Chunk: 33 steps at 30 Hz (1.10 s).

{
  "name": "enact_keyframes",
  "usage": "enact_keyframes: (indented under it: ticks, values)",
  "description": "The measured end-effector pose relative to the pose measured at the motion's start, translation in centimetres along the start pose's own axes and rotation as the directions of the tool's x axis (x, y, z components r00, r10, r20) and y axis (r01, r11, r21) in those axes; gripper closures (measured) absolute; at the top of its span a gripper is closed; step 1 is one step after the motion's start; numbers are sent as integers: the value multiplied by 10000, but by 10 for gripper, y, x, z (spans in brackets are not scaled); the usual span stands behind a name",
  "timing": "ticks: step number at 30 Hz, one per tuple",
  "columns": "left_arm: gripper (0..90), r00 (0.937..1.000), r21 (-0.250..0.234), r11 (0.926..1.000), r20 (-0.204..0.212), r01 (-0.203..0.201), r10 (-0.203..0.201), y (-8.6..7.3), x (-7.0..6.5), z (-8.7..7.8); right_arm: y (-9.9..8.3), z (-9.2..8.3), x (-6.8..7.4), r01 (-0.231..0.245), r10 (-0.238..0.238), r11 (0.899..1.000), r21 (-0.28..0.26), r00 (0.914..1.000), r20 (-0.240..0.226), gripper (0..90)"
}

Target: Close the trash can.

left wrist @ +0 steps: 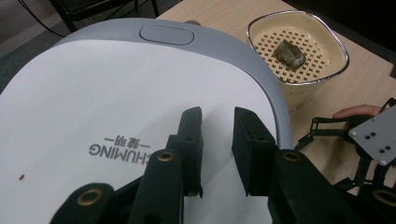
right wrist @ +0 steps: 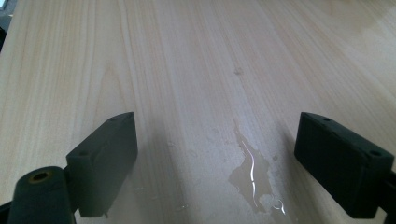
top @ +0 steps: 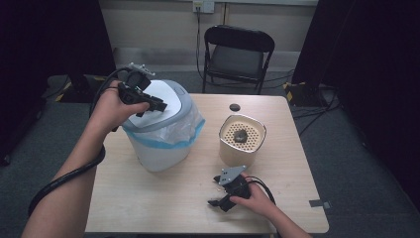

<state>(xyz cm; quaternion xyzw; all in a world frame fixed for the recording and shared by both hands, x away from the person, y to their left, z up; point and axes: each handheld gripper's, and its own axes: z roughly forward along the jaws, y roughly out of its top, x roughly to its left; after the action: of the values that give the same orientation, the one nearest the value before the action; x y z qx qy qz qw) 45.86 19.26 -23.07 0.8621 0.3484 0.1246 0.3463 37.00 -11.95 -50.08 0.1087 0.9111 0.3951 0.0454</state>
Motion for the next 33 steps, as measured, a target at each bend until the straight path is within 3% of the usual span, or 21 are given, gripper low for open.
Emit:
enact_keyframes:
  ticks: [7, 19, 22, 23, 24, 28, 30, 33]
  values:
    - [788, 9981, -174, 9998, -606, 61, -71, 4, -2, 8, 0, 0, 0, 4, -4, 10000, -1, 10000, 2, 128]
    - [813, 9993, -480, 9987, -318, 181, -196, -1, 2, 9, 0, 0, 0, 38, -38, 10000, 3, 10000, -21, 124]
    - [693, 9993, -518, 9984, -256, 244, -257, 1, -1, 10, 0, 0, 0, 45, -45, 10000, 8, 10000, -27, 121]
    - [562, 9984, -452, 9987, -501, 241, -263, 1, -2, 10, 0, 0, 0, 51, -51, 10000, 7, 10000, -28, 121]
    - [470, 9981, -461, 9983, -490, 350, -372, 2, -3, 11, 0, 0, 0, 39, -39, 10000, 13, 10000, -29, 121]
    - [248, 9982, -369, 9984, -394, 431, -445, 3, -6, 13, 0, 0, 0, 40, -40, 10000, 15, 10000, -26, 121]
    - [191, 9984, -547, 9974, -281, 466, -482, 3, -7, 13, 0, 0, 0, 35, -35, 10000, 15, 10000, -30, 121]
    - [188, 9995, -999, 9945, 72, 304, -298, 4, -13, 8, 0, 0, 0, 52, -52, 10000, 9, 10000, -28, 121]
